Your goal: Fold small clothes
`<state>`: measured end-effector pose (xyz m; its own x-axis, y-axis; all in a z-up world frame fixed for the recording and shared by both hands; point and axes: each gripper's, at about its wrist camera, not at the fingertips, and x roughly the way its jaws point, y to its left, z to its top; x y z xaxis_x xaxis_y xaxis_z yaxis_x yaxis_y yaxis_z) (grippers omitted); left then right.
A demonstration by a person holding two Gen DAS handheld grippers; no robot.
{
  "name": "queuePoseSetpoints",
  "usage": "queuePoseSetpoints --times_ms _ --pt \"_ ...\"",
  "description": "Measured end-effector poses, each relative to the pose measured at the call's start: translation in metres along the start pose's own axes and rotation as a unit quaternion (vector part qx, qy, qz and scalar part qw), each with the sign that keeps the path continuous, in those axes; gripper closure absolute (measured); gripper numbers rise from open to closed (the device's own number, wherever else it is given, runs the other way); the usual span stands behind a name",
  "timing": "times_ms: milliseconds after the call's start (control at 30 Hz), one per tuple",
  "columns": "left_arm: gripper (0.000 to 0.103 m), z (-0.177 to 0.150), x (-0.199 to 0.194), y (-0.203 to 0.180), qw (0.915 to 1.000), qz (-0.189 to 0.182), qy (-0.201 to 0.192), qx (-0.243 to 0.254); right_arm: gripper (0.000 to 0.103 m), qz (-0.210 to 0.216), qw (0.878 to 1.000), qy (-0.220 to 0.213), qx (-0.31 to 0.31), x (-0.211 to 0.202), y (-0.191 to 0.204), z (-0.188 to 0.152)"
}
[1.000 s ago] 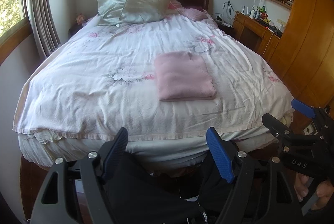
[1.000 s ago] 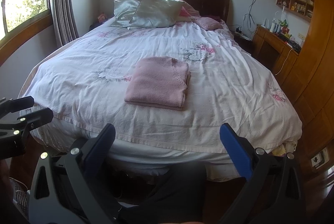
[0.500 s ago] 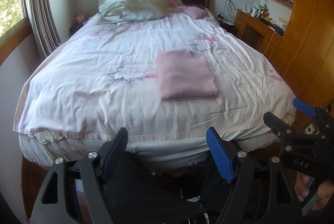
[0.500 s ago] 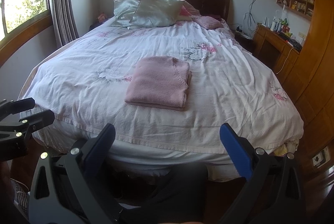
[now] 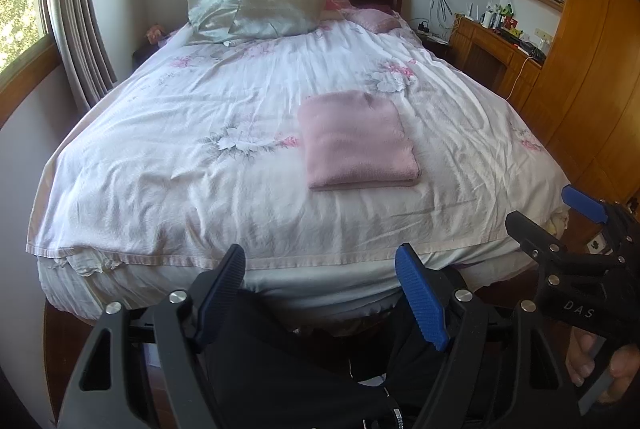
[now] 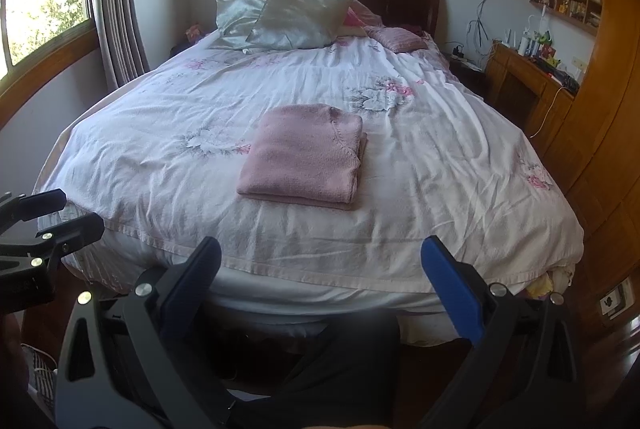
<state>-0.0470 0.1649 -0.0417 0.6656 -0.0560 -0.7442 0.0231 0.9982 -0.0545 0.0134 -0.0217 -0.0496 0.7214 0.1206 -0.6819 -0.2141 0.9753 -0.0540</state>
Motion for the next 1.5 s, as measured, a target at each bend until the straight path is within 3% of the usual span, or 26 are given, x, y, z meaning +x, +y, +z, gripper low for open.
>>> queuePoseSetpoints --times_ms 1500 --pt "0.025 0.0029 0.0060 0.0072 1.0000 0.002 0.002 0.005 0.003 0.005 1.000 0.000 -0.002 0.0026 0.0022 0.0039"
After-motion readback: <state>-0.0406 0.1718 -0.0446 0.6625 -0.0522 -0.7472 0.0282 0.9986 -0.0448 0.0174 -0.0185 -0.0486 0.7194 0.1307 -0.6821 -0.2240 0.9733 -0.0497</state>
